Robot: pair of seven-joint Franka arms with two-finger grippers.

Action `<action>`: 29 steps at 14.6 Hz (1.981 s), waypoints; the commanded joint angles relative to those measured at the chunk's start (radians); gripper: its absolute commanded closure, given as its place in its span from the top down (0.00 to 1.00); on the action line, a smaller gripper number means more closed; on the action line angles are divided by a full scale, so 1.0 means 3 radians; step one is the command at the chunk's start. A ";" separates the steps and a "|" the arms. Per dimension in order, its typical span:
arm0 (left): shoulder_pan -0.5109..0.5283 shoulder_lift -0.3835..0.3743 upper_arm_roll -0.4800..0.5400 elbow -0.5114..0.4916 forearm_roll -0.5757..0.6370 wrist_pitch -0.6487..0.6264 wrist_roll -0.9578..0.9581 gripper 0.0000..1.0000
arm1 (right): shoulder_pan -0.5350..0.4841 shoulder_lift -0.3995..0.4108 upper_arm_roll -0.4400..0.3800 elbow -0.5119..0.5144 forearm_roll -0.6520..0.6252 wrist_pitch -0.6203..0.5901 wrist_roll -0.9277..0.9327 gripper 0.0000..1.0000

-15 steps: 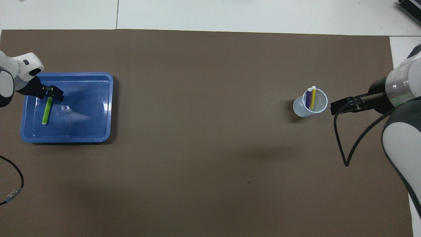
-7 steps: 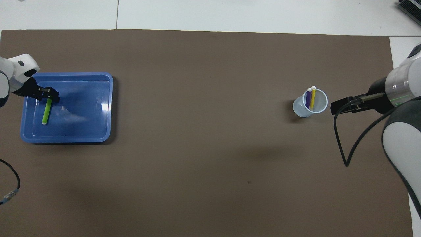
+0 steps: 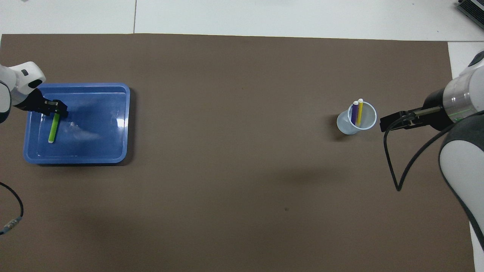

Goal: Transfer and insert pens with both arms
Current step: 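Lower the left gripper onto the green pen in the tray, then grasp and lift the green pen with the left gripper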

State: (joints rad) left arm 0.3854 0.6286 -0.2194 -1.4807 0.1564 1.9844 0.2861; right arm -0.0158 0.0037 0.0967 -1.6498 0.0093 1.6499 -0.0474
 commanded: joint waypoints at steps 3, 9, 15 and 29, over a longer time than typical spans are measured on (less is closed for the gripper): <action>0.0029 0.0016 -0.0025 0.0063 -0.0015 -0.0070 0.0054 0.47 | -0.0065 -0.0064 0.0015 -0.0048 0.0041 -0.0029 0.0051 1.00; 0.0029 0.0016 -0.0025 0.0058 -0.0025 -0.0054 0.0054 0.23 | -0.0045 -0.0064 0.0020 -0.0043 0.0041 -0.0034 0.0051 1.00; 0.0035 0.0016 -0.0025 0.0068 -0.0036 -0.0075 0.0054 0.00 | -0.0070 -0.0069 0.0015 -0.0043 0.0041 -0.0039 0.0056 1.00; -0.0017 -0.0065 0.0005 0.0308 -0.0577 -0.0862 -0.0033 0.00 | -0.0065 -0.0074 0.0020 -0.0043 0.0041 -0.0100 0.0030 1.00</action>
State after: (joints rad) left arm 0.3855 0.6269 -0.2273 -1.3981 0.0215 1.7701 0.2855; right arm -0.0218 0.0009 0.0940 -1.6500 0.0093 1.6446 -0.0468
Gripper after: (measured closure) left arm 0.833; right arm 0.000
